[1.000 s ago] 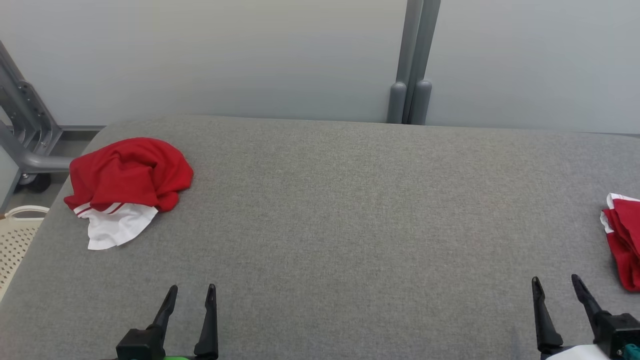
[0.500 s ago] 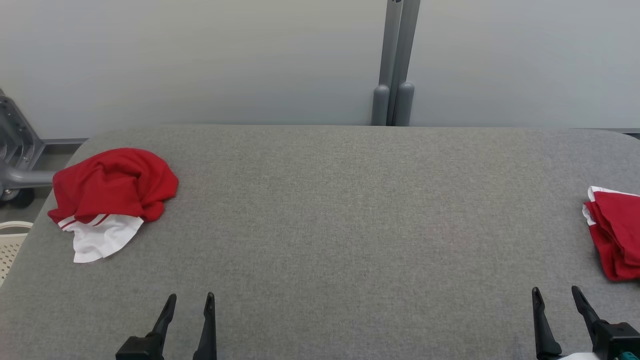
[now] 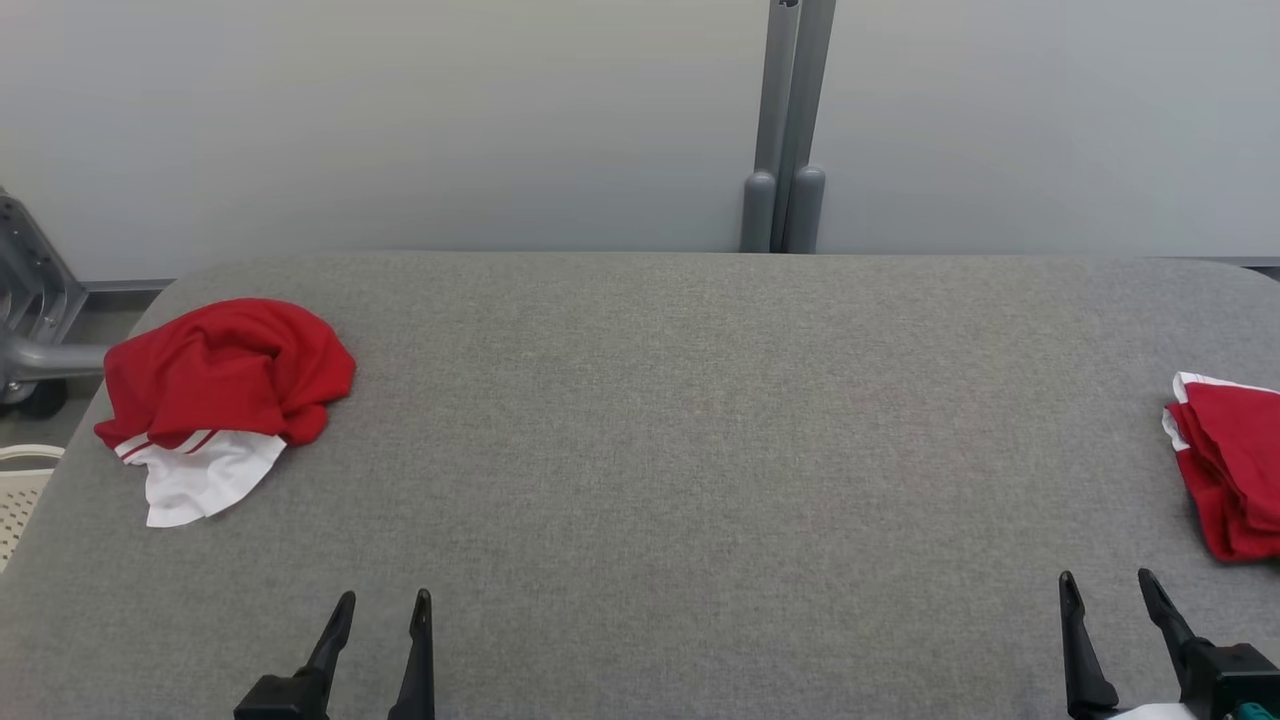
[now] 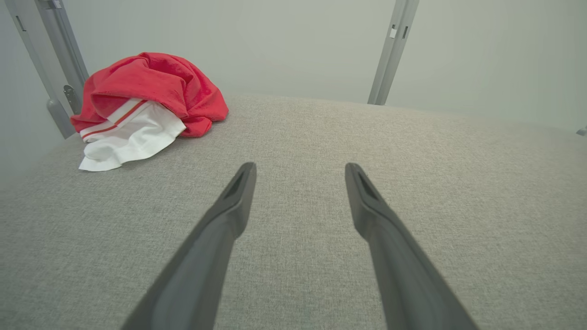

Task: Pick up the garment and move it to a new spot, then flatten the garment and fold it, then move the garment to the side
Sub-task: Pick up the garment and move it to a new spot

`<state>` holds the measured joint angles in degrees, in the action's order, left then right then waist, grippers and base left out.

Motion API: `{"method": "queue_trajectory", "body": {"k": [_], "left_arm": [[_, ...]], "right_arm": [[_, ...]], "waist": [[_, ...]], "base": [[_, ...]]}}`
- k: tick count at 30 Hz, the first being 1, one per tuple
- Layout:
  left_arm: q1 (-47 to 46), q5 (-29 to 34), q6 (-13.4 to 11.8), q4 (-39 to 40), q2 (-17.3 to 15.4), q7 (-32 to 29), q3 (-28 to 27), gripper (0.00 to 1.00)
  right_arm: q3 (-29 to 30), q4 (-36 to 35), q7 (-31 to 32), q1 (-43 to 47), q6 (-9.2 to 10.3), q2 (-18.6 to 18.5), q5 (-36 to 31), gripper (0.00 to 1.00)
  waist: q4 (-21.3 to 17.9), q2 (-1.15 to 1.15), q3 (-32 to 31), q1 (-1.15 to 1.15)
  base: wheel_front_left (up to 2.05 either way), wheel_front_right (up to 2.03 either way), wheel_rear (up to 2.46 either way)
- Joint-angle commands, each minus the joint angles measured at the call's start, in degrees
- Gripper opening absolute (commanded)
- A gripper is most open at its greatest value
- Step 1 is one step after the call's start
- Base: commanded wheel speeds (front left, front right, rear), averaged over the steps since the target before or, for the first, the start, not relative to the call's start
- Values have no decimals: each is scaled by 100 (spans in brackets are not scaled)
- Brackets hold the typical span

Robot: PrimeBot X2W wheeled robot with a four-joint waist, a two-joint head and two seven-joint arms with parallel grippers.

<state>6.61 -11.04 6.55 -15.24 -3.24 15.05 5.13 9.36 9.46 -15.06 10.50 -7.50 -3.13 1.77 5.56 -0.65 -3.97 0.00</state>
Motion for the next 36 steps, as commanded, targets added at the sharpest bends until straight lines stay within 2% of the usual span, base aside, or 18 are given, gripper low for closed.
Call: {"method": "queue_trajectory", "body": {"k": [1, 7, 15, 19, 25, 26, 30, 36], "left_arm": [[-13, 23, 17, -10, -1, 17, -30, 100], [10, 36, 7, 20, 17, 17, -62, 100], [160, 54, -37, -1, 21, 17, -90, 100], [279, 4, -110, 168, 19, 17, -363, 100], [469, -181, -289, 576, 31, 17, -691, 100], [529, -271, -376, 710, 32, 17, -684, 100], [580, -352, -470, 829, 33, 17, -591, 100], [335, -518, -356, 680, 35, 17, -351, 100]], "right_arm": [[3, -35, -15, 8, 2, -8, -51, 100], [-66, -49, -15, 53, 2, -5, -55, 100], [-297, -31, -15, 64, 2, 8, -2, 100], [-634, 21, -16, -241, 1, 15, -20, 100], [-1224, 249, -15, -821, 2, -145, 34, 100], [-1376, 337, -15, -987, 2, -220, 101, 100], [-1495, 407, -15, -1080, 2, -259, 168, 100], [-1428, 299, -15, -913, 2, -279, 188, 100]], "waist": [[23, 65, 4, 0], [396, 65, -35, 0], [1543, 65, -159, 0], [2076, 65, -72, 0], [2250, 65, 131, 0], [2289, 65, 190, 0], [2311, 65, 226, 0], [2321, 65, 259, 0]], "base": [[0, 0, 0], [0, 0, 0], [0, 0, 0], [0, 0, 0], [0, 0, 0], [0, 0, 0], [0, 0, 0], [0, 0, 0]]}}
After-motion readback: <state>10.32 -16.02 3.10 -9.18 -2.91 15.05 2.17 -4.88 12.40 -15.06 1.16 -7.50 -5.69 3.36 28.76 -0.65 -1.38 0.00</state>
